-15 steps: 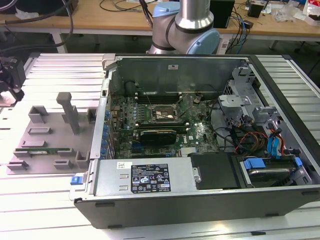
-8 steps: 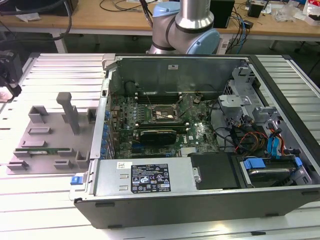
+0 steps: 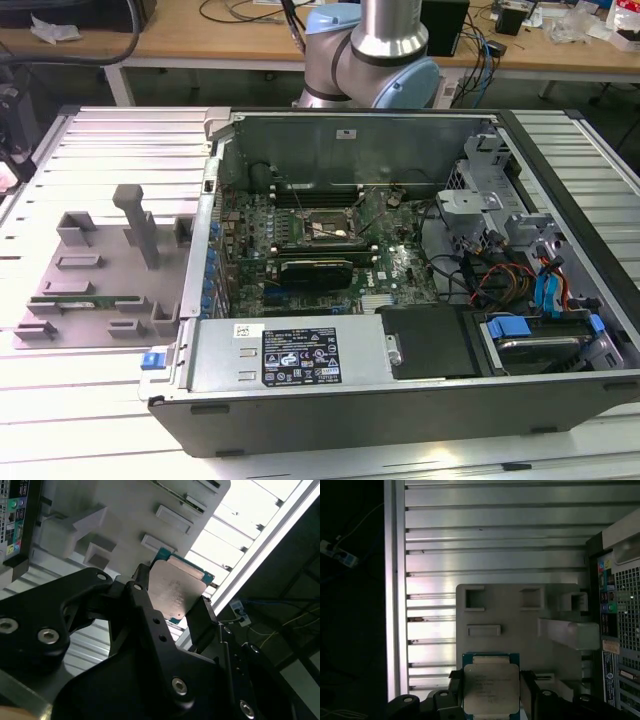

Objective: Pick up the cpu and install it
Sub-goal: 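Pick up the cpu and move it towards the insertion slot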

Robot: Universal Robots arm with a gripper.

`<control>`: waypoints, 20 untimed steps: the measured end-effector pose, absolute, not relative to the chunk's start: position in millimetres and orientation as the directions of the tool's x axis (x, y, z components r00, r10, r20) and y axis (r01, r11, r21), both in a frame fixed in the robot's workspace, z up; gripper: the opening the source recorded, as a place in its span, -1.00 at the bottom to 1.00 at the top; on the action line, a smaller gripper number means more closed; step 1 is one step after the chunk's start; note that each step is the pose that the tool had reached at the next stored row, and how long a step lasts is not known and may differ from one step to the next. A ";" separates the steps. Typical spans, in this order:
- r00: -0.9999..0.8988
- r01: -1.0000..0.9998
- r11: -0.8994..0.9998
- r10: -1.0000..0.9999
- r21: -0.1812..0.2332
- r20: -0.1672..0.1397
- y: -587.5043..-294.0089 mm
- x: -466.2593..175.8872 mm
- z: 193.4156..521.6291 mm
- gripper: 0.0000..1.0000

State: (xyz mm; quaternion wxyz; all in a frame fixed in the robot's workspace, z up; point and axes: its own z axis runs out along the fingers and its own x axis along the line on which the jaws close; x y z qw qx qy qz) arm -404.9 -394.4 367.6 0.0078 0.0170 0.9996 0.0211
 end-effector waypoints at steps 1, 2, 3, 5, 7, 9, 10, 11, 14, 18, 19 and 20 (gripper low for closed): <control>-0.999 0.034 0.999 0.034 0.042 -0.015 -394.4 -404.9 368.6 0.08; -0.999 0.034 0.999 0.034 0.043 -0.015 -394.5 -404.9 369.2 0.08; -0.999 0.034 0.999 0.034 0.043 -0.015 -394.4 -404.9 369.9 0.08; -0.999 0.034 0.999 0.034 0.042 -0.015 -394.4 -404.9 371.4 0.08; -0.999 0.034 0.999 0.034 0.042 -0.015 -394.4 -404.9 373.6 0.08; -0.999 0.034 0.999 0.034 0.042 -0.015 -394.4 -404.9 377.0 0.08; -0.999 0.034 0.999 0.034 0.042 -0.015 -394.4 -404.9 378.1 0.08; -0.999 0.034 0.999 0.034 0.043 -0.015 -394.4 -404.9 379.4 0.08; -0.999 0.034 0.999 0.034 0.042 -0.015 -394.4 -404.9 385.7 0.08; -0.999 0.034 0.999 0.034 0.042 -0.015 -394.4 -404.9 393.3 0.08; -0.999 0.034 0.999 0.034 0.043 -0.015 -394.4 -404.9 395.8 0.08; -0.999 0.034 0.999 0.034 0.042 -0.015 -394.4 -404.9 397.4 0.08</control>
